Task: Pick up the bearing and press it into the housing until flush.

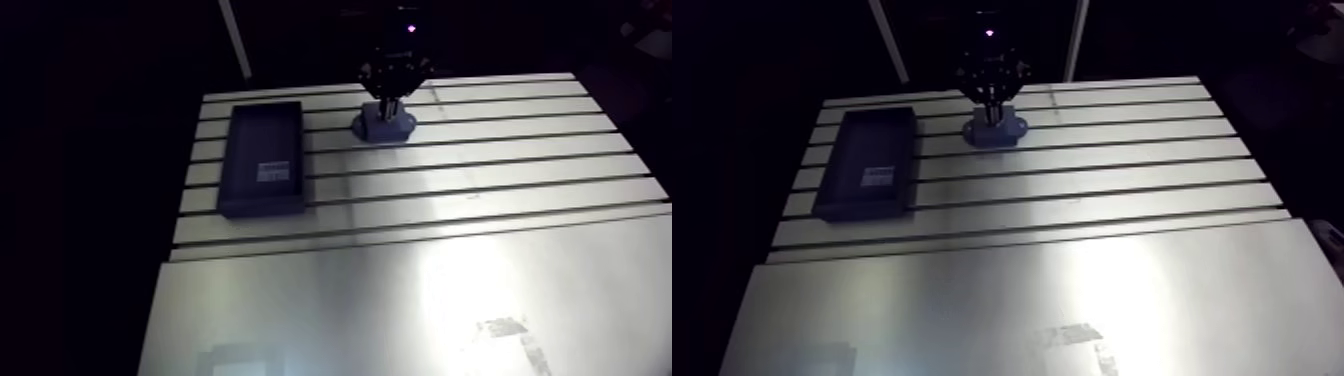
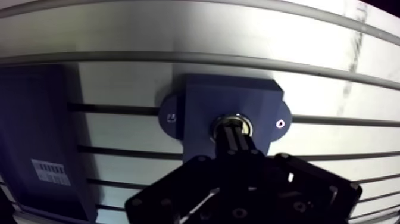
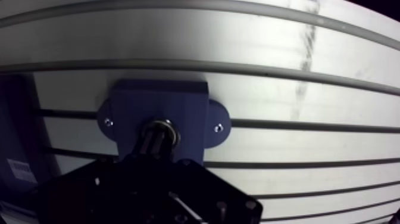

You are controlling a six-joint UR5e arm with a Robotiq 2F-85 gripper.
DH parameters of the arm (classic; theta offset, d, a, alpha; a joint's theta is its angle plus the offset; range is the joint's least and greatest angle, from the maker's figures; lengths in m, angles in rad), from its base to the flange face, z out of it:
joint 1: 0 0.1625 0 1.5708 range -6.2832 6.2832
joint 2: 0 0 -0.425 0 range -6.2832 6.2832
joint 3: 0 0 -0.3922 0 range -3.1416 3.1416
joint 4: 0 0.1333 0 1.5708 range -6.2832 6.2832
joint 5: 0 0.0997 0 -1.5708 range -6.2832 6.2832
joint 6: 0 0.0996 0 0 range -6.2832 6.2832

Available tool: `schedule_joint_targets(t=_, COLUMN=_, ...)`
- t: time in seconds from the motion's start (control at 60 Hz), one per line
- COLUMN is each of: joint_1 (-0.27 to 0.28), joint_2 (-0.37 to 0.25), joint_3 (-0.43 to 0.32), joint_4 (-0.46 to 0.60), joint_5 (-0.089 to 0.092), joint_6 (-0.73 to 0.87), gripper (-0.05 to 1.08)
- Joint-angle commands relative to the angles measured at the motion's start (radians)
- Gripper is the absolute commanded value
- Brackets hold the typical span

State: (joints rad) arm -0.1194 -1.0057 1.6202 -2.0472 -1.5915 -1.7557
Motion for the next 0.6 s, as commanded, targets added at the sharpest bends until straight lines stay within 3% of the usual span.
schedule_joint_targets(t=0.017, joint_1=0.000, joint_2=0.006, joint_3=-0.001, joint_4=0.000, joint_5=0.000, joint_6=0.000, gripper=1.08)
schedule_joint_targets(t=0.6, joint_1=0.004, joint_2=0.001, joint_3=-0.010, joint_4=-0.028, joint_5=0.005, joint_6=-0.002, gripper=1.08)
